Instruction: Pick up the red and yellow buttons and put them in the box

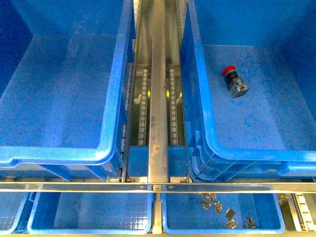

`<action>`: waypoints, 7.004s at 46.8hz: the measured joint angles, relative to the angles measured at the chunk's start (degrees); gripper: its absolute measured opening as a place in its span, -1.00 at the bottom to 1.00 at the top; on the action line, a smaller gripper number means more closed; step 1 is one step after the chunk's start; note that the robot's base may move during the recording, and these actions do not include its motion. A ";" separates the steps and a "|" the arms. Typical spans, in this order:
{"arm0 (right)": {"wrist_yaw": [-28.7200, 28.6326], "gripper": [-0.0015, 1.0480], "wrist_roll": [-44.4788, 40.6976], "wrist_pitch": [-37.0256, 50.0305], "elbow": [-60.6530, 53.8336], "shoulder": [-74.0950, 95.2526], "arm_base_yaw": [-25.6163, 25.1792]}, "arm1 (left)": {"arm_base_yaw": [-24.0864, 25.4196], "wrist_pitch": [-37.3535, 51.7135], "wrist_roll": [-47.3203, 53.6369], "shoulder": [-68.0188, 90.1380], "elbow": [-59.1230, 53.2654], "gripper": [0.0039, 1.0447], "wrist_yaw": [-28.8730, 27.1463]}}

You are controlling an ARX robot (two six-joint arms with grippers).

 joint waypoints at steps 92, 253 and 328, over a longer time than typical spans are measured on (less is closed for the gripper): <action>-0.37 -0.87 -0.13 -49.96 -1.44 -53.29 -0.13 | 0.00 0.00 0.02 0.00 0.00 0.85 -0.02; -0.22 0.88 -0.13 -50.14 -1.44 -53.40 -0.22 | 0.09 0.00 0.11 0.00 0.00 0.85 0.00; -0.35 0.88 -0.13 -50.14 -1.44 -53.40 -0.22 | -3.82 15.04 -30.23 117.11 57.79 0.85 -8.90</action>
